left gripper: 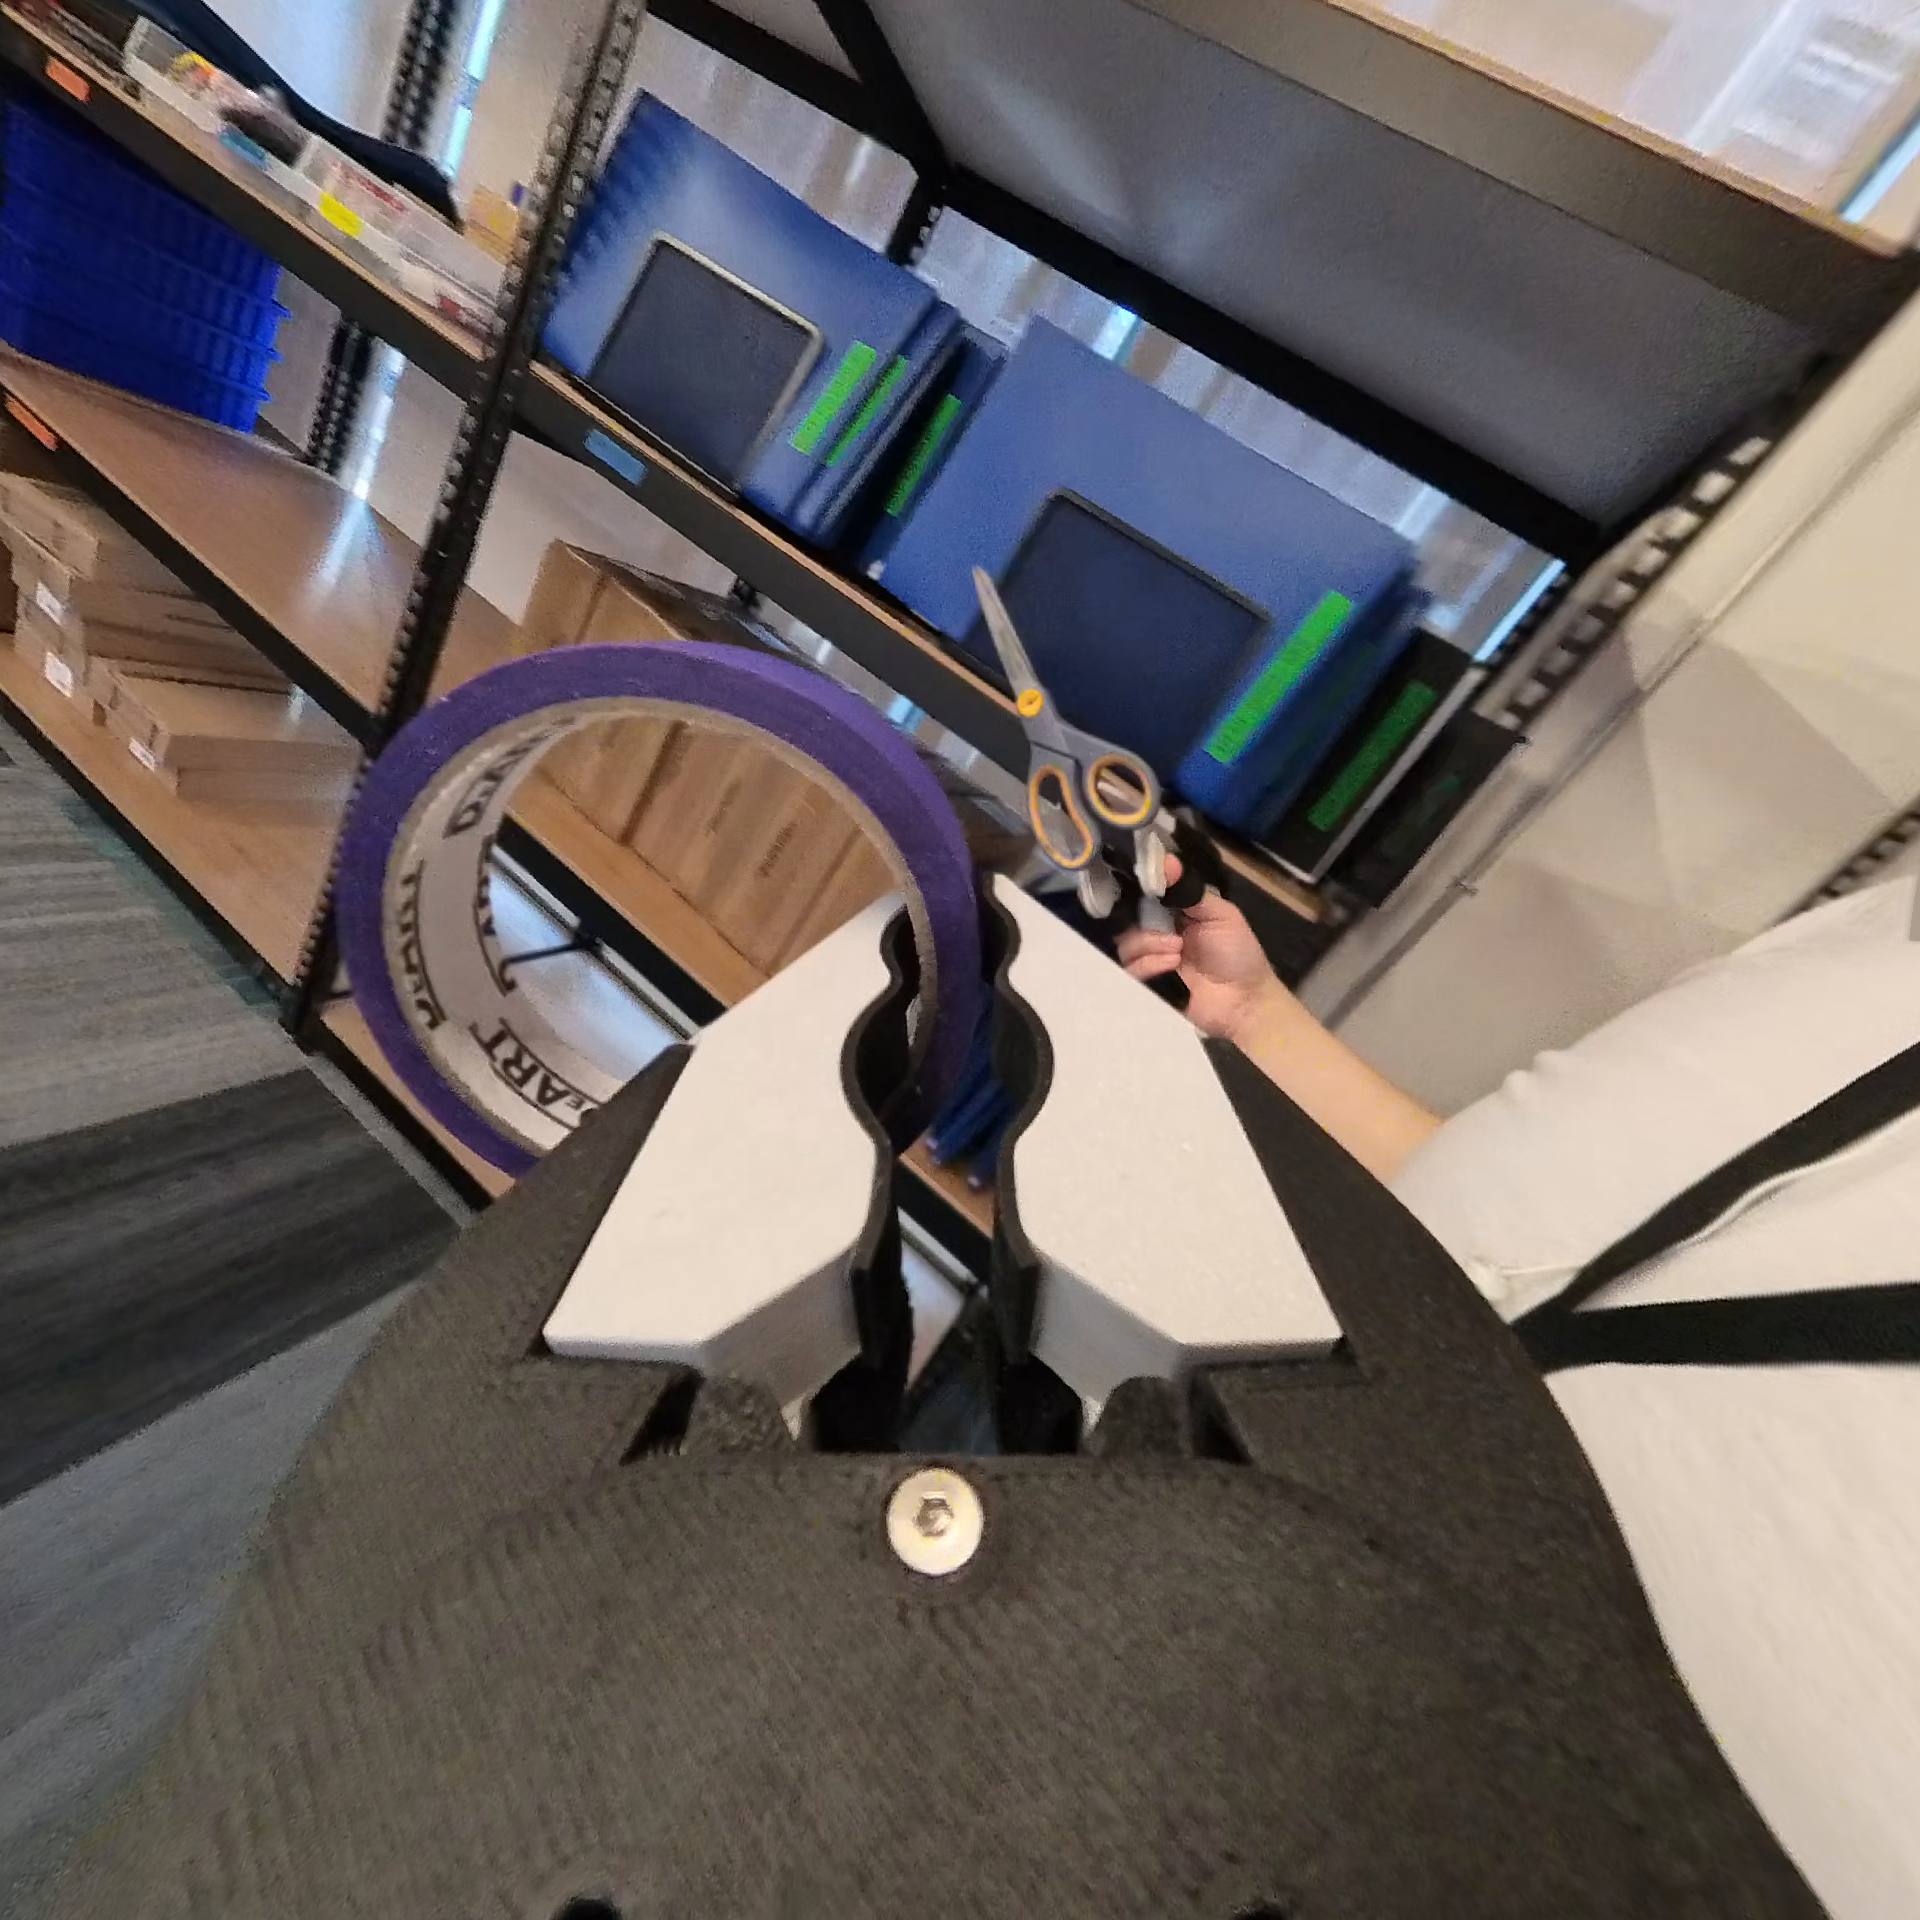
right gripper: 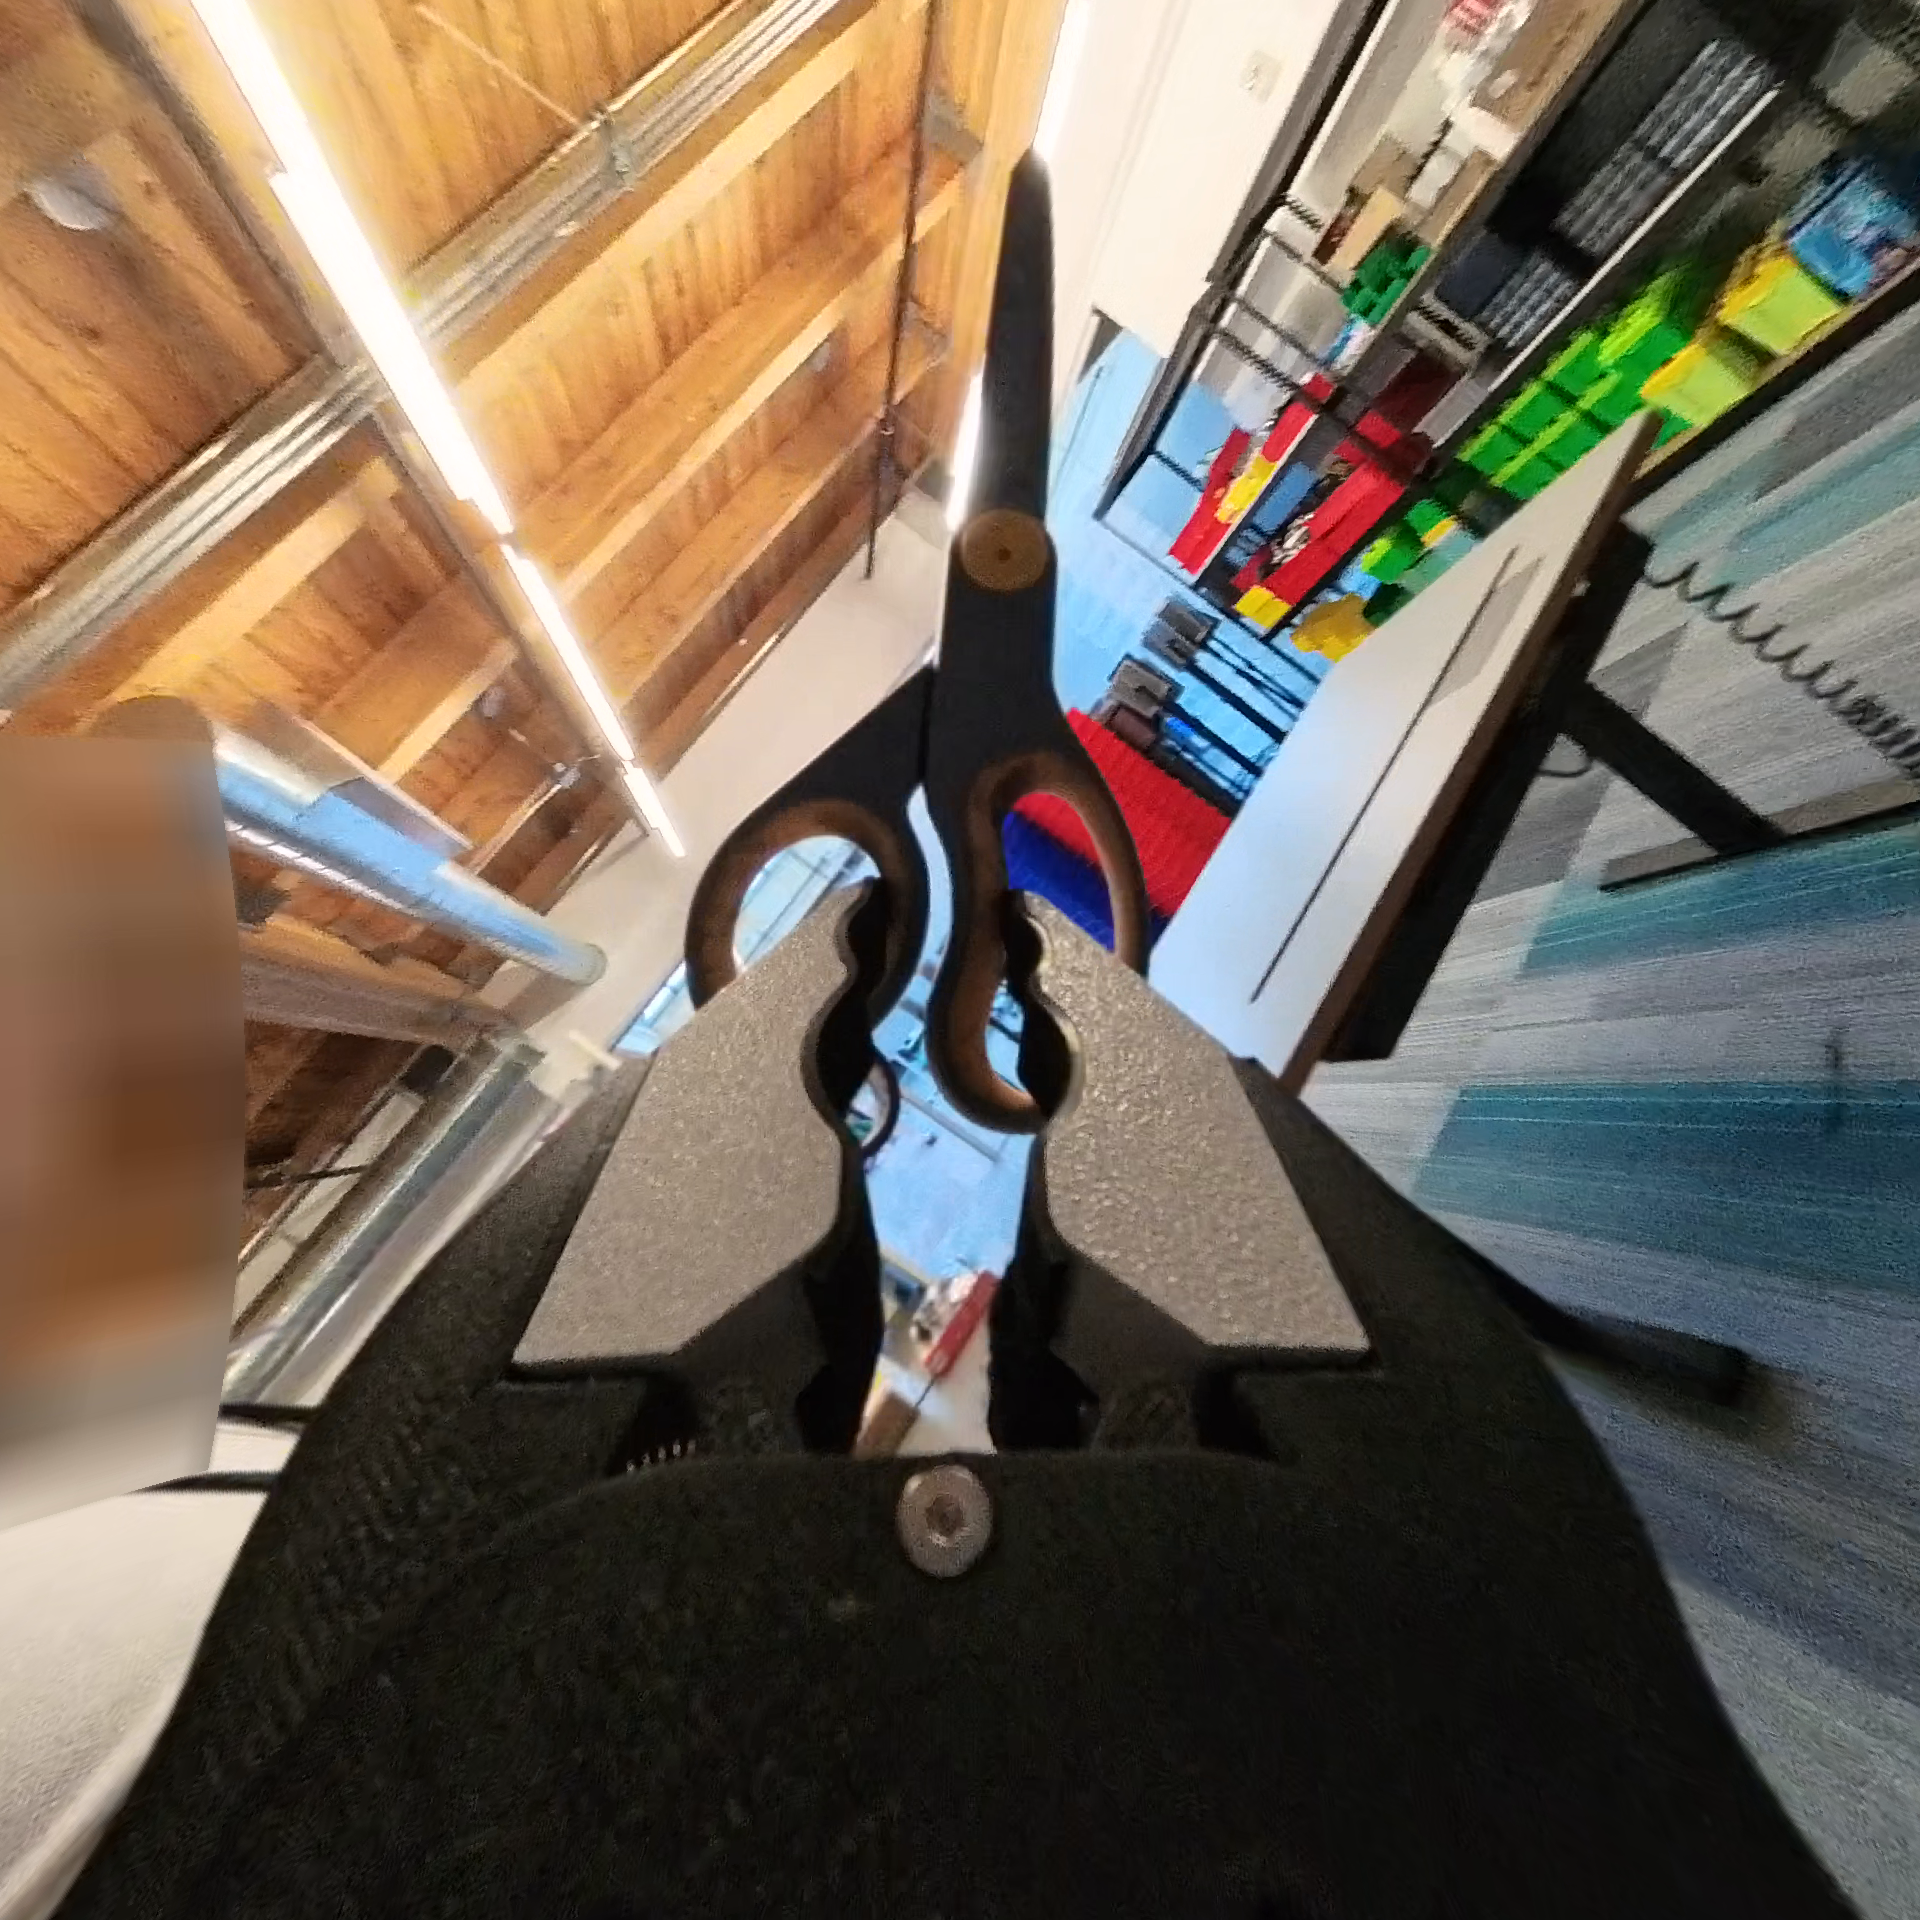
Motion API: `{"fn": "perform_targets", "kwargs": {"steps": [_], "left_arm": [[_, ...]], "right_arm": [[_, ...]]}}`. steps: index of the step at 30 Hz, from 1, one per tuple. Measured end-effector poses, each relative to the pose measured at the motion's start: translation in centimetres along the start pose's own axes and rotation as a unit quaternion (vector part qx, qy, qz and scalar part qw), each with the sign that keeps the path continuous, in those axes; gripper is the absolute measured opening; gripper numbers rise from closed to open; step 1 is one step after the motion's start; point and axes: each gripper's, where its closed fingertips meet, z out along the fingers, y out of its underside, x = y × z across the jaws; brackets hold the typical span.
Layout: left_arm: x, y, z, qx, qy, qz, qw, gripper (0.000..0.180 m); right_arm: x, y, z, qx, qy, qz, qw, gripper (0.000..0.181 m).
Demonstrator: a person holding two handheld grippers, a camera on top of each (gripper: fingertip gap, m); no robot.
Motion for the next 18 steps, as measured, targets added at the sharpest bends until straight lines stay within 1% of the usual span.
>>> {"fn": "perform_targets", "kwargs": {"steps": [2,6,9,12,15,18], "left_arm": [[-5.5,-1.9,3.5,0.005,-0.011,0.008,1.0,0.007],[-18.2,-6.2,10.4,0.027,-0.052,-0.003,0.998,0.007],[-26.6,-10.7,15.6,0.061,-0.072,-0.054,0.994,0.007],[-32.3,-14.7,19.8,0.057,-0.065,-0.062,0.994,0.007],[-39.4,-18.2,22.6,0.045,-0.106,-0.029,0.993,0.007],[-47.7,-21.7,25.4,0.048,-0.115,-0.024,0.992,0.007]], "right_arm": [[5.3,-4.2,3.3,0.002,0.01,0.0,1.0,0.019],[15.7,-13.8,11.8,-0.001,-0.003,0.001,1.0,0.019],[23.1,-22.0,19.6,0.001,0.008,0.029,1.0,0.019],[28.8,-28.7,27.4,-0.014,0.024,0.026,0.999,0.019],[31.8,-34.5,35.8,-0.023,-0.026,0.028,0.999,0.02],[33.2,-38.9,43.9,-0.028,-0.125,0.036,0.991,0.02]]}}
